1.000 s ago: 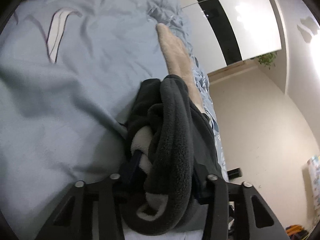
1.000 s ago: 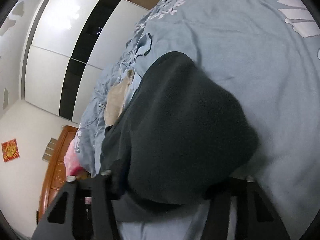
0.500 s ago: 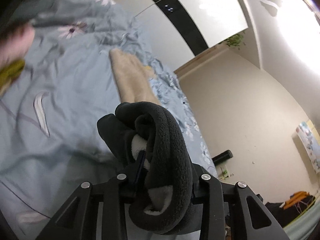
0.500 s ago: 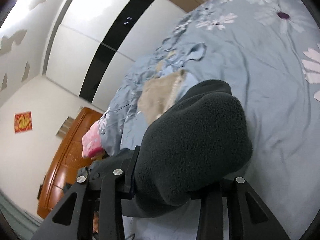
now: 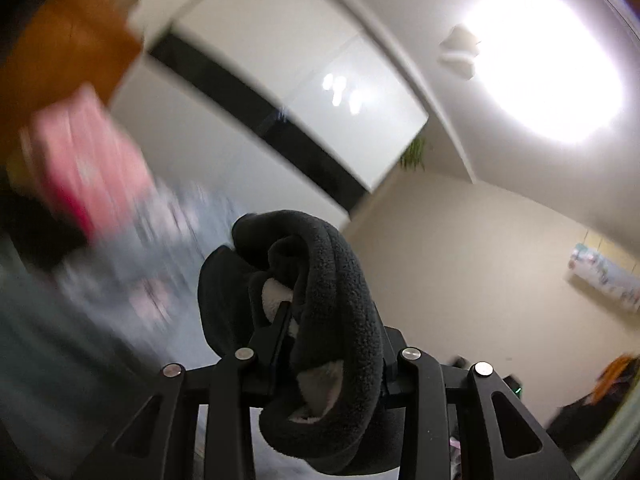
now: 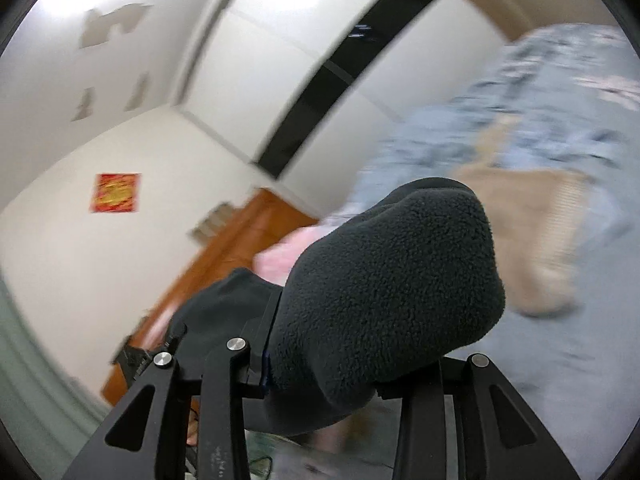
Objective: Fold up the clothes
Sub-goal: 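Carry the jacket bundle with both tools toward the stack of folded clothes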
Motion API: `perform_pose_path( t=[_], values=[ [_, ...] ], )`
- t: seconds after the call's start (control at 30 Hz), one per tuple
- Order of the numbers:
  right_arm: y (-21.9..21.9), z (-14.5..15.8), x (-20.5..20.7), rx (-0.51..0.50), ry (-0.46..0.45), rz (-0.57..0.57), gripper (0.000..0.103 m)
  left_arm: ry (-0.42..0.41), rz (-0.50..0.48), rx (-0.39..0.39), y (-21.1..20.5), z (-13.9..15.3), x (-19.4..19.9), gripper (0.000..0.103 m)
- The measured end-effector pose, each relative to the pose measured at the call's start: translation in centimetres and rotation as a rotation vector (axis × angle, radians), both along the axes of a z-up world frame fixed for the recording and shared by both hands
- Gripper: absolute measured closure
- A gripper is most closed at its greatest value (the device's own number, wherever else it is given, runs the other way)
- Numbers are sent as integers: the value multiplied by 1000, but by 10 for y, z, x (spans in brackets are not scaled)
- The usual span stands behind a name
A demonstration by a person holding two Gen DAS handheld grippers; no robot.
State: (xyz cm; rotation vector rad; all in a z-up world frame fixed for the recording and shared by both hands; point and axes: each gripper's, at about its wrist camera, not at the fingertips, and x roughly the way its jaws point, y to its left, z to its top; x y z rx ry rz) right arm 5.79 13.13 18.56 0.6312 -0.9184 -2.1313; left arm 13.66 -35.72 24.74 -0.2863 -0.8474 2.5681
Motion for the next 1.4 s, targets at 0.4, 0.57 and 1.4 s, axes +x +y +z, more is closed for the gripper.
perform_pose_path(
  t=[0.4,0.57,1.4],
  values=[
    [-221,-150,-15,86,-200,380,61,-265,326,198,-209,-176,58,66],
    [-217,-185,-18,40,-250,411,56,-231,305,260,-218,-219,52,62],
    [-150,-190,20,206,-193,242,32,-261,628,-240,-115,-134,93,32]
  ],
)
